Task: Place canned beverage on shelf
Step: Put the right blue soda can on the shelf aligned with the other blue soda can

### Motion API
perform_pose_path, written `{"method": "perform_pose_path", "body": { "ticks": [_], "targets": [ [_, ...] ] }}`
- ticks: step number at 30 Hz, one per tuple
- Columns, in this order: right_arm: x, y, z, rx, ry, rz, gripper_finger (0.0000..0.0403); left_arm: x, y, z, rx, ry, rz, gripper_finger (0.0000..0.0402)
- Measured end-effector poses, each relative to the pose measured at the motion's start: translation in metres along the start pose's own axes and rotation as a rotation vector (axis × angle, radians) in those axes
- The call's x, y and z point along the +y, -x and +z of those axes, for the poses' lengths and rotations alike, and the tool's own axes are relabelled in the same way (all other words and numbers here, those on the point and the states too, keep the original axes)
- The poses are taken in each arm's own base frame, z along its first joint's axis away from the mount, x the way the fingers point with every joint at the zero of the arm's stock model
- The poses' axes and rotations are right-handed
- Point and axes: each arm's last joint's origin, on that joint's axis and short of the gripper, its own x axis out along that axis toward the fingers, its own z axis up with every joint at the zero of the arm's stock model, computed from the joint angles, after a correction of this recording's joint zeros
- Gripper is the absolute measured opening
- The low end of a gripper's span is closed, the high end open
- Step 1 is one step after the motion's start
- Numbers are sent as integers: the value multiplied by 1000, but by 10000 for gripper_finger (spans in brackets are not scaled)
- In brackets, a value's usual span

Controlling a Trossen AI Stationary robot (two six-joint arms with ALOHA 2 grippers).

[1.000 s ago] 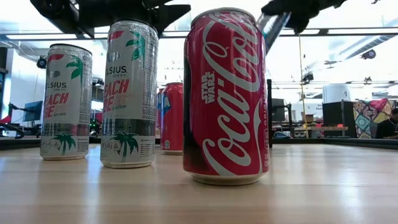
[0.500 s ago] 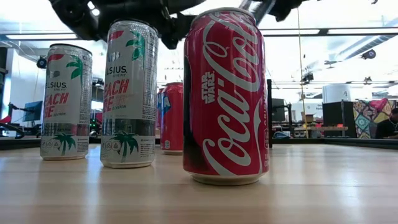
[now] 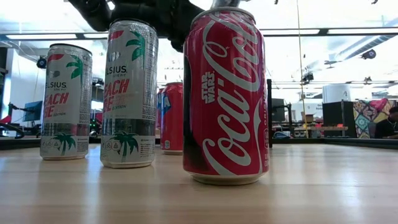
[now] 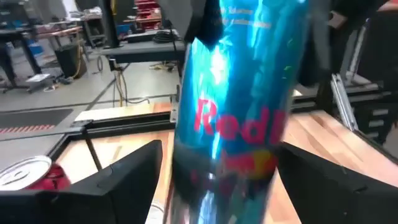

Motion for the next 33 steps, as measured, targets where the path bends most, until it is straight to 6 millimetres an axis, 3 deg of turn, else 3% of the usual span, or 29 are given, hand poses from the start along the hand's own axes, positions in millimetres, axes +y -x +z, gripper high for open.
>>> {"method": "perform_pose_path", "body": {
  "ticks": [8,12,17,24,33],
  "targets": [
    [1,-27,19,3,75,48,223,-5,-1,1,-19,-11,-127,294],
    [4,-34,18,50,74,65,223,-4,1,2,-25,-11,-115,267],
    [3,-33,18,45,29,70,223,-5,1,1,-21,7,-108,206],
    [3,-32,19,49,25,66,254,-9,0,3,-33,9,-49,205],
    [-7,-19,34,8,-42,24,301,-19,6,11,-41,-67,142,205]
  ]
}}
